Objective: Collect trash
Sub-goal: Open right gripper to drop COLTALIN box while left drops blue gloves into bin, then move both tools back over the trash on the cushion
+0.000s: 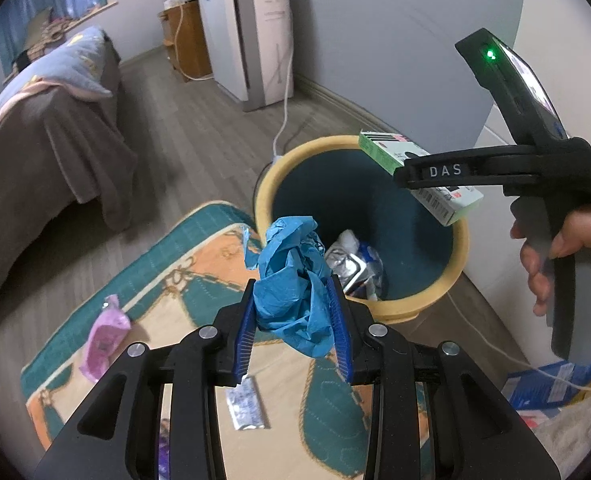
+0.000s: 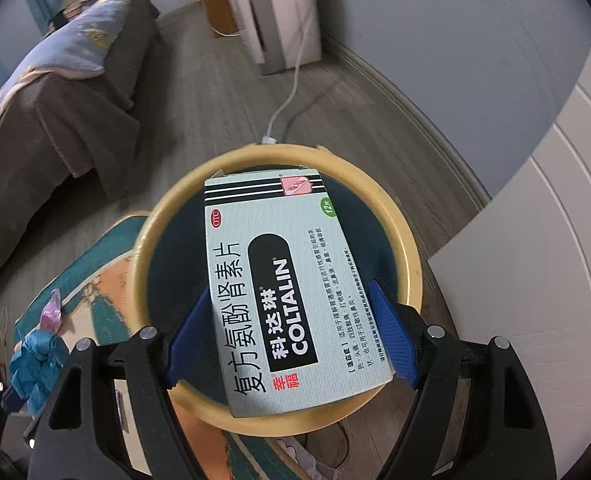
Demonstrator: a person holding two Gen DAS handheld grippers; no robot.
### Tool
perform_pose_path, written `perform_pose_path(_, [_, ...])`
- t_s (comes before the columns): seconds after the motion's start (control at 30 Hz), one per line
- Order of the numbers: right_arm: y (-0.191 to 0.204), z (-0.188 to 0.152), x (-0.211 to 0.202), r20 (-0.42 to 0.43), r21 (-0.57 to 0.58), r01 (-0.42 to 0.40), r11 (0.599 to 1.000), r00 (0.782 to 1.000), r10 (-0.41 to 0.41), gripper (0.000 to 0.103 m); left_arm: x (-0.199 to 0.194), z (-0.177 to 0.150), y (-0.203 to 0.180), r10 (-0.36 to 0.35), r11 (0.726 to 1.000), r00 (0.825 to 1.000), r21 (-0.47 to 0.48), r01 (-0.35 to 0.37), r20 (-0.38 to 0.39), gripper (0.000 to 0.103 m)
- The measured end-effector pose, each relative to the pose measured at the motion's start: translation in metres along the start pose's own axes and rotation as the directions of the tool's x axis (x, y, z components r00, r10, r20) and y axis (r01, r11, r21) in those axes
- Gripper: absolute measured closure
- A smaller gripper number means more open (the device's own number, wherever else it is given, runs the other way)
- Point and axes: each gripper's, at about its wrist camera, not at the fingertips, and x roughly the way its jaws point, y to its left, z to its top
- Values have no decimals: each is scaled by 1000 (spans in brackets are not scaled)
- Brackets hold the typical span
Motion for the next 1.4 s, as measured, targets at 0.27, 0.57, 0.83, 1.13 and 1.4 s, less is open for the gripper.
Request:
perform_pose_path(0.27, [-15, 2, 6, -13, 83, 19, 996, 1000, -18, 27, 34, 6, -5, -43, 999, 998, -21, 42, -36, 69])
perform_pose_path(0.57, [-13, 6, 0, 29, 109, -46, 993, 999, 43, 27, 54, 27, -19, -30, 999, 1000, 22, 30, -3, 67])
perform_pose_path(0.83, [-10, 12, -14, 104, 116, -89, 989, 992, 77, 26, 45, 42, -16, -45, 999, 995, 5, 45, 84, 43])
perform_pose_path(1.13, [-5, 13, -15, 110, 94, -78, 993, 992, 67, 6, 39, 33, -9, -5, 1000, 994, -17, 7, 105, 12])
perform_pose_path(1.4, [7, 15, -15, 101, 42, -69, 997, 993, 64, 6, 25, 11, 13, 56, 997, 995, -55, -52, 81, 9])
